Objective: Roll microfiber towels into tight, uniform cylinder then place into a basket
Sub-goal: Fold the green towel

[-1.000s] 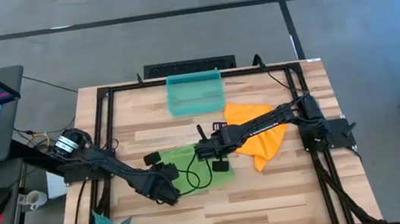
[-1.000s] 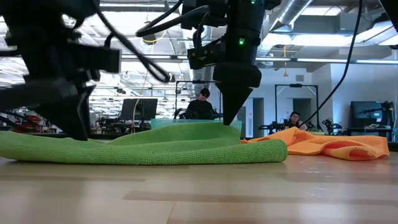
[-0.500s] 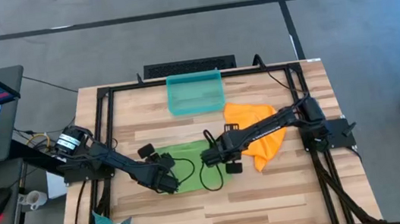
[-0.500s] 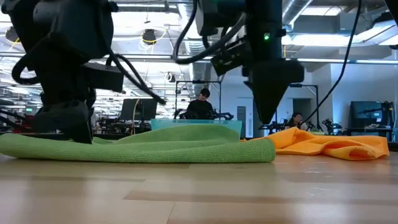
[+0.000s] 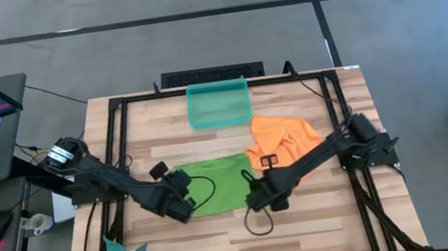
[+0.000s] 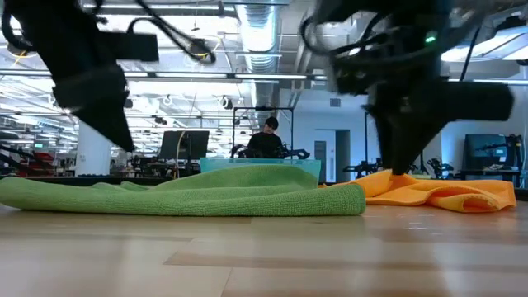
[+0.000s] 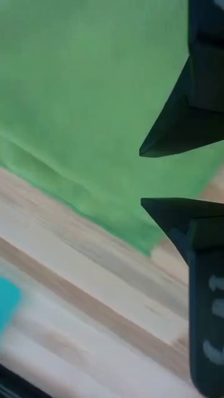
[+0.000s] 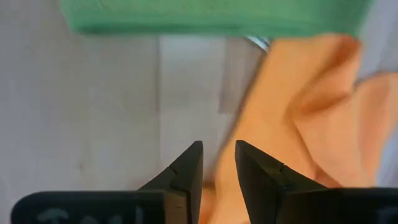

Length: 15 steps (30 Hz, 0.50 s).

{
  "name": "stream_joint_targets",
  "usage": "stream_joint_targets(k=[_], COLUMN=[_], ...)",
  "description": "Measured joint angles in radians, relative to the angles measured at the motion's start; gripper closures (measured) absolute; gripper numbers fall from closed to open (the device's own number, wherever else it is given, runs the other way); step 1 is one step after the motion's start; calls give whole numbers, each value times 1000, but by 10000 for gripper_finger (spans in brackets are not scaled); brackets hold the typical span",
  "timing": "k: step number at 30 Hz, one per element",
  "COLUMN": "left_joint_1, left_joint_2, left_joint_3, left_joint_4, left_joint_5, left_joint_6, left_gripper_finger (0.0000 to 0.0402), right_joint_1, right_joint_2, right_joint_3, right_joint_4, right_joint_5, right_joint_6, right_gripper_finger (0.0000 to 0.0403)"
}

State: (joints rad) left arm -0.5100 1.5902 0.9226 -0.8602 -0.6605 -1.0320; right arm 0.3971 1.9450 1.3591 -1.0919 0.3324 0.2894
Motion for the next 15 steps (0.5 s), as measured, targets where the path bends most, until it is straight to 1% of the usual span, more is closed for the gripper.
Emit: stream_joint_targets(k=[4,8,10,12,15], left_joint_1=[-17,29,66,105,151], left_joint_2=[-2,-2,-2,-2,-2], left_joint_3=[0,-3,-3,-4,-17], left_joint_4=[71,108,110,110,119], left_joint_5=[-33,-29,-2,48,113], left_joint_6=[5,17,17,19,21], left_gripper_finger=[292,292,292,292,292], right_joint_1=[-1,-19,-29,-41,-56], right_joint_2=[-148,-293,-347,-382,-391], right_joint_3=[-142,-276,-329,-370,-391], right_joint_4=[146,431,587,735,878], right_joint_5=[65,64,62,60,60], right_joint_6=[58,42,17,2,1], right_gripper_finger=[287,287,287,287,287])
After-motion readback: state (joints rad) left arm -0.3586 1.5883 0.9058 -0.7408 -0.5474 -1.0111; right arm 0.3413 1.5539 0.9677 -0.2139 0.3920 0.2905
